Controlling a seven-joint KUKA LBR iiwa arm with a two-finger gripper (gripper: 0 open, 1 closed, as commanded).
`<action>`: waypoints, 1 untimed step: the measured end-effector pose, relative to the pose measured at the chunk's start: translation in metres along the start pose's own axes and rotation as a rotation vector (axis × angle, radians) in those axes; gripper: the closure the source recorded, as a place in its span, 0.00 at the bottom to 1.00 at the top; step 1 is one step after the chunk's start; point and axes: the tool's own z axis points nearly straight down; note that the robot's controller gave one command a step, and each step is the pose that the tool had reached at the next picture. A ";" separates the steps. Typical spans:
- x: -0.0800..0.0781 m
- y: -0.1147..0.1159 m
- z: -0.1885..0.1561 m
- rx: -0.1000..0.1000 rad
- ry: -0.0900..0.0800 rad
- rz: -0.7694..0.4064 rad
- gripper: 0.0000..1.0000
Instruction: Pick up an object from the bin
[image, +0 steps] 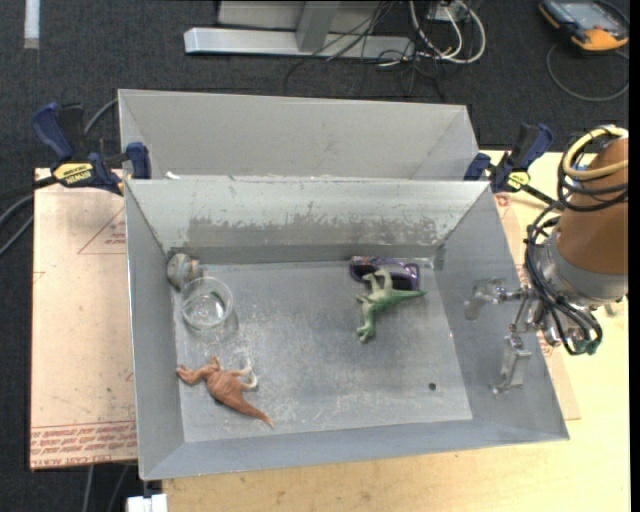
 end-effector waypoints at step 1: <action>-0.001 0.001 -0.004 0.001 -0.008 -0.005 0.00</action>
Offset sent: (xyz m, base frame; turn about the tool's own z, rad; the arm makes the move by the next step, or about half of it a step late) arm 0.0815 0.0850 -0.0982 -0.2017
